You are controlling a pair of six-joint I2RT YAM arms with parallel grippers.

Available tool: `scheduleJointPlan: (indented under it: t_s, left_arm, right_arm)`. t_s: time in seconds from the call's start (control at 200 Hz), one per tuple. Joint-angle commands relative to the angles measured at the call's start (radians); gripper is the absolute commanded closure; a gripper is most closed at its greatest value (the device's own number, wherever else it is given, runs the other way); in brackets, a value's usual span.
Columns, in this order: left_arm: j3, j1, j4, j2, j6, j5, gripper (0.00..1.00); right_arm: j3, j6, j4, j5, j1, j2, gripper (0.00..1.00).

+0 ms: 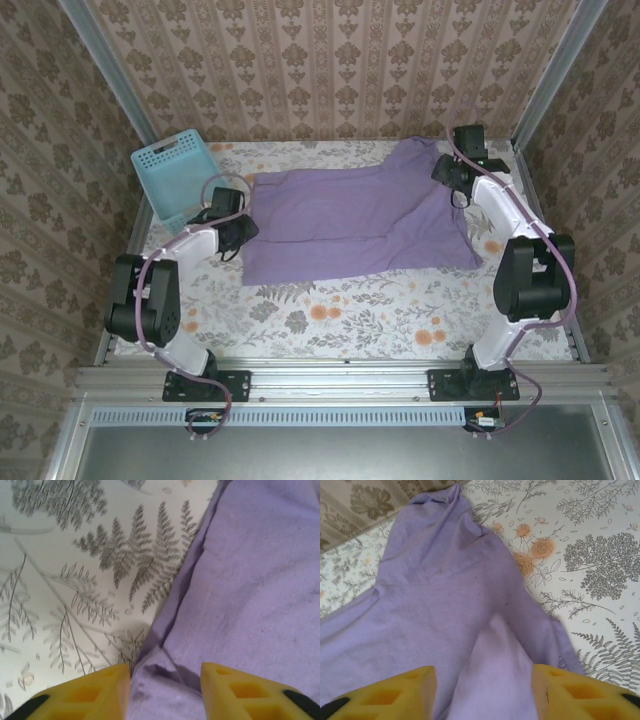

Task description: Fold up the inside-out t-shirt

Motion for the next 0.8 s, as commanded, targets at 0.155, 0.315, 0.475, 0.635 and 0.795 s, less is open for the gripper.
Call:
scheduleJointPlan:
  t_s: [0.155,0.315,0.475,0.635,0.795]
  left_arm:
    - [-0.074,-0.074,-0.083,-0.194,0.091,0.01,0.48]
    - [-0.214,-0.178,0.027,-0.224,0.057,0.082,0.5]
    - [-0.29,-0.191,0.135,-0.14,0.019,0.12,0.52]
    - [-0.336,-0.128,0.187,-0.076,0.0,0.14,0.52]
    - [-0.372,-0.073,0.218,-0.05,0.005,0.161,0.51]
  right_arm:
    - [-0.291,0.061,-0.03,-0.074,0.01,-0.184,0.36]
    - [-0.491,0.142,0.015,-0.191,0.001,-0.254,0.36]
    - [-0.606,0.248,0.053,-0.179,-0.045,-0.286,0.35]
    - [-0.67,0.314,0.099,-0.16,-0.149,-0.275,0.35]
    - [-0.657,0.329,0.14,-0.177,-0.217,-0.197,0.35]
